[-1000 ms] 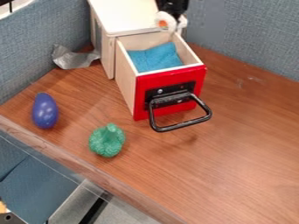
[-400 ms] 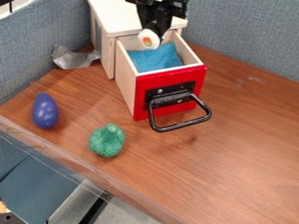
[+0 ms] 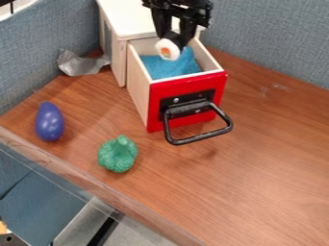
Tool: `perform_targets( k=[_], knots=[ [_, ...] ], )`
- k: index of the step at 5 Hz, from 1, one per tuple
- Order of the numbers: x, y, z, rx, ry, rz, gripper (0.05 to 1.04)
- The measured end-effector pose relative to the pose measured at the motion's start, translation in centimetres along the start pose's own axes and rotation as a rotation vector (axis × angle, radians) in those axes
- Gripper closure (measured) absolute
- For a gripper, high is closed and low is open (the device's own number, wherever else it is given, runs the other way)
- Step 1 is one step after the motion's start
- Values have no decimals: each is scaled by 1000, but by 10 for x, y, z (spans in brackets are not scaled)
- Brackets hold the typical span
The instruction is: Places roll inside the drawer
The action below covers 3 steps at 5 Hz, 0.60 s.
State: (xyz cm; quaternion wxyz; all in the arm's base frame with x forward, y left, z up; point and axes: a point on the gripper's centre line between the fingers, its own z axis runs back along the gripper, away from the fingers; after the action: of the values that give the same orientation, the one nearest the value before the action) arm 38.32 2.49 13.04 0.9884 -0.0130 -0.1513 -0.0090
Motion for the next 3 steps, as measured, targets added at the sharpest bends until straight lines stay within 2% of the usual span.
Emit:
perform_targets(
  k=[1, 3],
  knots=[
    [-3, -7, -1, 41, 29, -20, 115],
    [-9, -4, 19, 106, 52, -25, 83]
  ],
)
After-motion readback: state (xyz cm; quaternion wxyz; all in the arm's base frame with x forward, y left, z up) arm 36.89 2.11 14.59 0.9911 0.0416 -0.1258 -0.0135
